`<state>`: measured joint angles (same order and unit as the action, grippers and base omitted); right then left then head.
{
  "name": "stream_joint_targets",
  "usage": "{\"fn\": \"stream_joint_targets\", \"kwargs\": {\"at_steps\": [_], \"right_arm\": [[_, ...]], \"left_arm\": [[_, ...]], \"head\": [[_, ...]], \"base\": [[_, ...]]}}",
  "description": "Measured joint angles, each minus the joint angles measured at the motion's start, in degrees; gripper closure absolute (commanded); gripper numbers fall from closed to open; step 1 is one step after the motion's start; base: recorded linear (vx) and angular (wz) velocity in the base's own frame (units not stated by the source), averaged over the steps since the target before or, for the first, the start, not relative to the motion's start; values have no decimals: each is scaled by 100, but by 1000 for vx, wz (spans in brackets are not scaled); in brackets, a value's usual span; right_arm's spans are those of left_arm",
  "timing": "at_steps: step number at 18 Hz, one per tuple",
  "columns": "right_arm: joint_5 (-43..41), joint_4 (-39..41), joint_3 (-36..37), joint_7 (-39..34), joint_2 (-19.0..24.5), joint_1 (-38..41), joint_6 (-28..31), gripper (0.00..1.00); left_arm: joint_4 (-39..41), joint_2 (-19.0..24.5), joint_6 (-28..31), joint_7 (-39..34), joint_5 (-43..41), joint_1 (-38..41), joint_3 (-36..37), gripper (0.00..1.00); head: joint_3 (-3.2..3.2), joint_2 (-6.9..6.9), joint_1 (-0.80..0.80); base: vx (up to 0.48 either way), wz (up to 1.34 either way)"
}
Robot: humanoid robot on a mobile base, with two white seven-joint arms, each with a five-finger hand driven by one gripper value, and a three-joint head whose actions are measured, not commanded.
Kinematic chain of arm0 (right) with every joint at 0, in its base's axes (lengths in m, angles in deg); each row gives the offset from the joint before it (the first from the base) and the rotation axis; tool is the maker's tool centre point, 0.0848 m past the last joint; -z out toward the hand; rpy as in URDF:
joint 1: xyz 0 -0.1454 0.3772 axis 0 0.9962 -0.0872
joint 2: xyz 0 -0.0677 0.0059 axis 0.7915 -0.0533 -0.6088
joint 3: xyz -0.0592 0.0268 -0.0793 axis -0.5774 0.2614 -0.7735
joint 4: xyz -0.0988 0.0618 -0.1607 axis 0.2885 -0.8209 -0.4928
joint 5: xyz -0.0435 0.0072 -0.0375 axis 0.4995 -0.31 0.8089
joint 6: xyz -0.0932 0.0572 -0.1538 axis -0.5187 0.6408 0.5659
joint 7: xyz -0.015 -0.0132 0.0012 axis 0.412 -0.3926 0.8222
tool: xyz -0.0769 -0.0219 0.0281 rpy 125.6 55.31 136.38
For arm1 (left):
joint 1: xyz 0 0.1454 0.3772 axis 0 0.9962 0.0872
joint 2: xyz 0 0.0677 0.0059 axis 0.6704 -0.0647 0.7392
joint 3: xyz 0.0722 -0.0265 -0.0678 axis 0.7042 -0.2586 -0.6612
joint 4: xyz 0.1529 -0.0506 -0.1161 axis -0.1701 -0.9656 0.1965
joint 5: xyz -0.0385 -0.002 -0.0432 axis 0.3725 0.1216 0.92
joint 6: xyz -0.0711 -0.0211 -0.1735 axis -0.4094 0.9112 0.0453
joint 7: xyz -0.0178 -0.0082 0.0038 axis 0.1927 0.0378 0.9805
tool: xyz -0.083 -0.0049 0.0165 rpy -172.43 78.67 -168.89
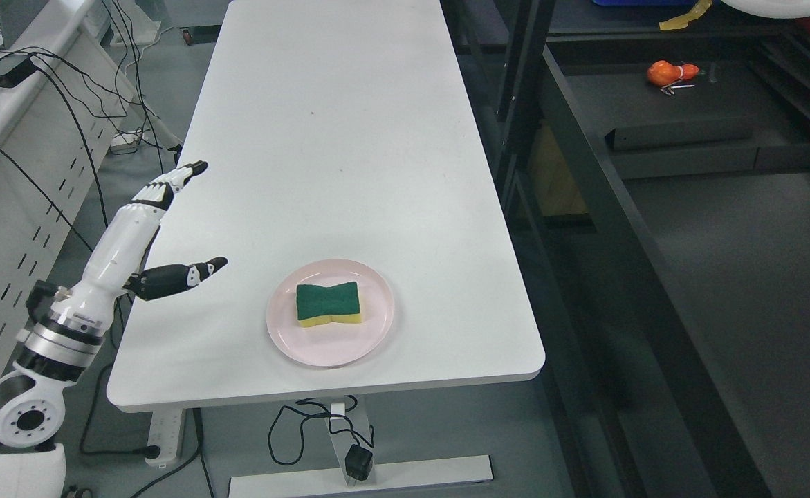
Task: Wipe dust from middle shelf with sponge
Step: 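Reach the left hand over the green-and-yellow sponge on the pink plate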
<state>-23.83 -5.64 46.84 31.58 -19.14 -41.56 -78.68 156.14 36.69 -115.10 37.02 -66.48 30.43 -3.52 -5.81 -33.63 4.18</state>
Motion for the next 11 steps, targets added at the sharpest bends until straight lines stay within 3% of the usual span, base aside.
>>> {"fn": "stream_joint_targets", "kwargs": {"at_steps": [4,11], "right_arm": [[0,0,0,0,0,0,0,0],[0,0,0,0,0,0,0,0]], "left_arm": [[-128,364,-634,226,-1144,-359,321,8],[-267,778,-802,565,-2526,-960,1043,9]], "head": [[0,0,0],[0,0,0]], "base": [[0,0],[0,0]]}}
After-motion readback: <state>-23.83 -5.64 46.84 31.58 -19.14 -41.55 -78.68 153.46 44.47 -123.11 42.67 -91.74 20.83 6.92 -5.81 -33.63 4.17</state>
